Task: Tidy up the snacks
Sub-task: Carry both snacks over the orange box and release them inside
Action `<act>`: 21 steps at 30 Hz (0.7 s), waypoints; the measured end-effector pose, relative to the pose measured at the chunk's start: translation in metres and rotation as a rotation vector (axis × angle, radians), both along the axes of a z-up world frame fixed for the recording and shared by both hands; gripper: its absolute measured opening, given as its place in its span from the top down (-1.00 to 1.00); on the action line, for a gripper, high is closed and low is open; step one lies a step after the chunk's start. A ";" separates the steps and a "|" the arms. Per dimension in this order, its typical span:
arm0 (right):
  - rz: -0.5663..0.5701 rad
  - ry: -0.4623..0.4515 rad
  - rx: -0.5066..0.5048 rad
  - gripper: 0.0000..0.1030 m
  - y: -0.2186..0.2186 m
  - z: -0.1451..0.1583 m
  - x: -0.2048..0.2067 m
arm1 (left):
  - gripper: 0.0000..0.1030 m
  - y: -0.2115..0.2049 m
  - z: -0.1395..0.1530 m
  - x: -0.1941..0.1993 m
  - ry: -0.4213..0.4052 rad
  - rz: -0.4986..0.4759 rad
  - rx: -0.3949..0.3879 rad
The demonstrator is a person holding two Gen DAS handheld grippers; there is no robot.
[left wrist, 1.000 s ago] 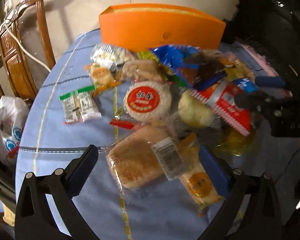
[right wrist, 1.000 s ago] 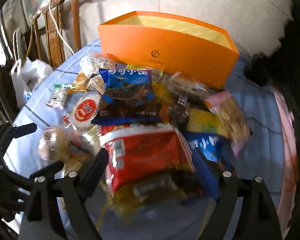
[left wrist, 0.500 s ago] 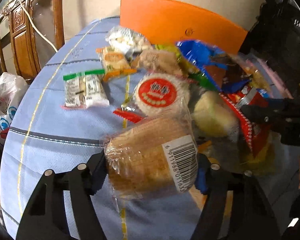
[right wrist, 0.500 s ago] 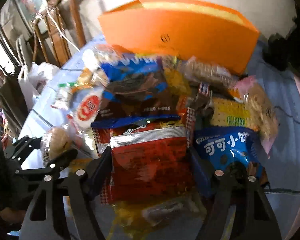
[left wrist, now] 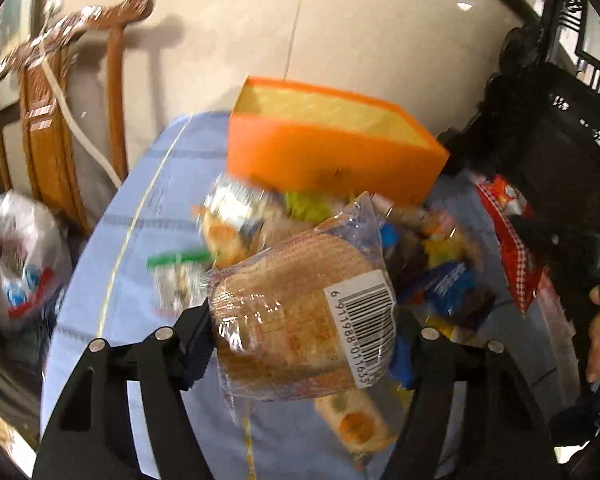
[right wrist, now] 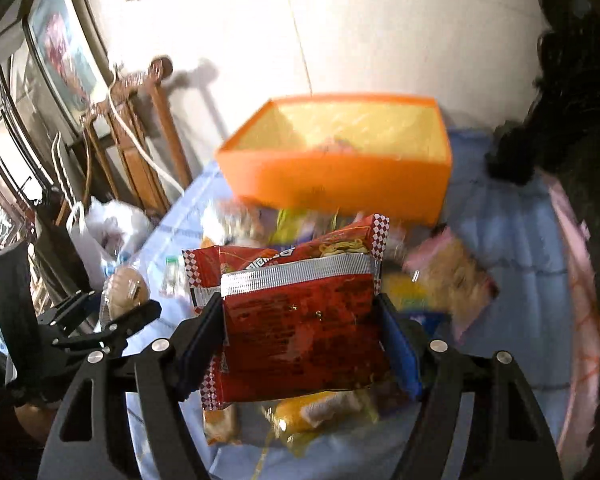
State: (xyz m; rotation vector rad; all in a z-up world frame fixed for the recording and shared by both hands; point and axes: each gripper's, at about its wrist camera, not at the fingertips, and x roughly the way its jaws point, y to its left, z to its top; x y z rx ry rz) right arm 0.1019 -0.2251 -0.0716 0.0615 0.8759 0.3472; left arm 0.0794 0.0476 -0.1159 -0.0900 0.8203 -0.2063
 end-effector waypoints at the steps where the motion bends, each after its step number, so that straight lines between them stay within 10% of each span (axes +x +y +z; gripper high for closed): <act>1: -0.009 -0.012 0.006 -0.45 -0.002 0.011 0.009 | -0.31 -0.004 0.010 0.008 -0.014 -0.006 0.002; 13: -0.074 -0.117 0.001 -0.46 -0.011 0.120 0.152 | -0.35 -0.040 0.125 0.175 -0.146 0.003 0.082; 21: -0.188 -0.027 -0.003 -0.63 -0.022 0.089 0.222 | -0.90 -0.057 0.114 0.264 -0.066 0.054 0.157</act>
